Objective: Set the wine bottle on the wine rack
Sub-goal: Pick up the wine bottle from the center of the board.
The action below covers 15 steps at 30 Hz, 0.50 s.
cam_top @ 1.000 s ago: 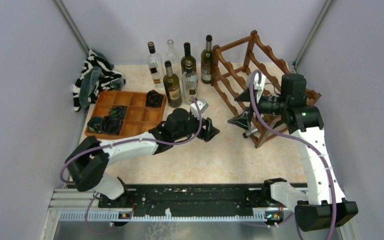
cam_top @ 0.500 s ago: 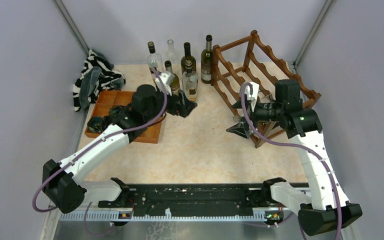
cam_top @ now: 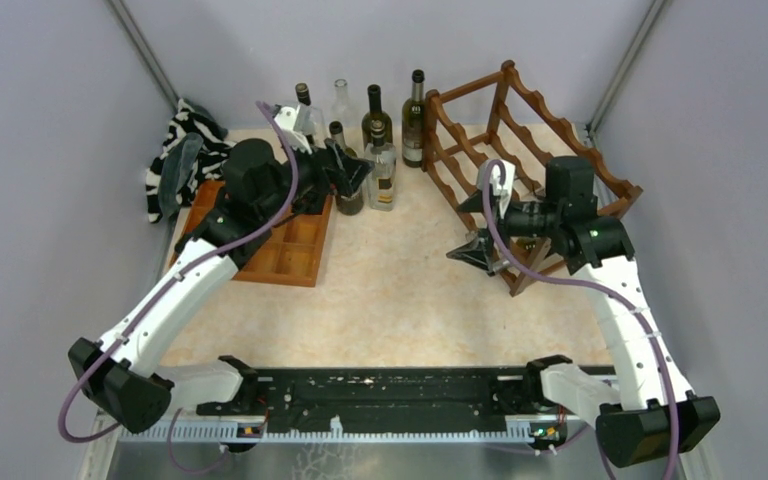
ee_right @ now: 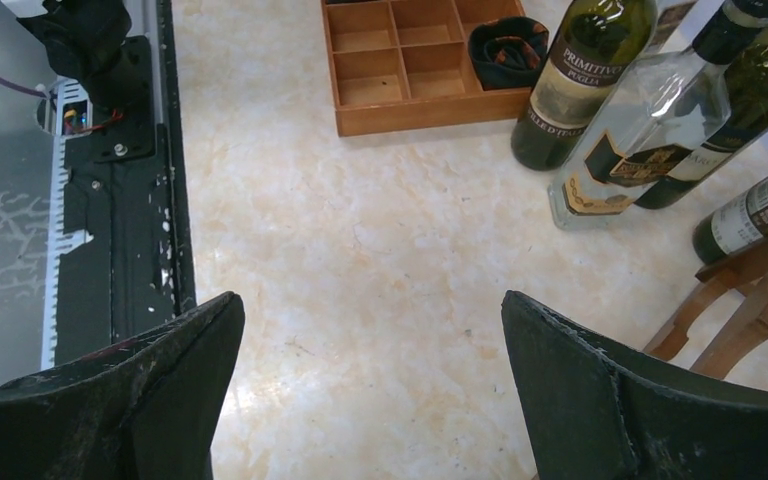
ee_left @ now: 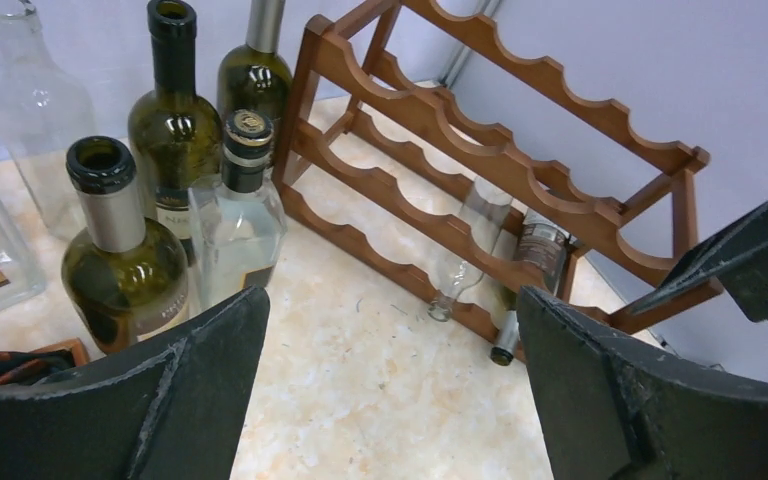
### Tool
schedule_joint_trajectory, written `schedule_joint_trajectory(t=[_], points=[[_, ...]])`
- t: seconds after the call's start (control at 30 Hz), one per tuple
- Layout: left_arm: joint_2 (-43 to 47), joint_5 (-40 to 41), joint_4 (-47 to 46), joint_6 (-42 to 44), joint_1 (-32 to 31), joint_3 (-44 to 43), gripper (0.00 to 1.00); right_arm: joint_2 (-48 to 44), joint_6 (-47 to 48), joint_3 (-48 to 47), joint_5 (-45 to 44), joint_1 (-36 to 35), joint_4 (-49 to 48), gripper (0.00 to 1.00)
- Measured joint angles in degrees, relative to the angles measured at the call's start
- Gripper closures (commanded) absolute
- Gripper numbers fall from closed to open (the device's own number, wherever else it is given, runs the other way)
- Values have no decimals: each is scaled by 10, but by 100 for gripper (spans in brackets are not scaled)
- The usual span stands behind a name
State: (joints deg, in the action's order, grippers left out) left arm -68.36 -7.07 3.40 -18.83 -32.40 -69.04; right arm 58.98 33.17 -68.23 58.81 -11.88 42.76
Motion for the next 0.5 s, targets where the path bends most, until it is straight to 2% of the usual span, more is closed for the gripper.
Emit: schedule_joint_trajectory(t=[0.2,0.5], points=[[-50,8,29,26,12,-59,1,28,-2,-2,8,0,2,2],[-165,-28,45,28,34,-182,2,85,0,-32,-3,0,5,2]])
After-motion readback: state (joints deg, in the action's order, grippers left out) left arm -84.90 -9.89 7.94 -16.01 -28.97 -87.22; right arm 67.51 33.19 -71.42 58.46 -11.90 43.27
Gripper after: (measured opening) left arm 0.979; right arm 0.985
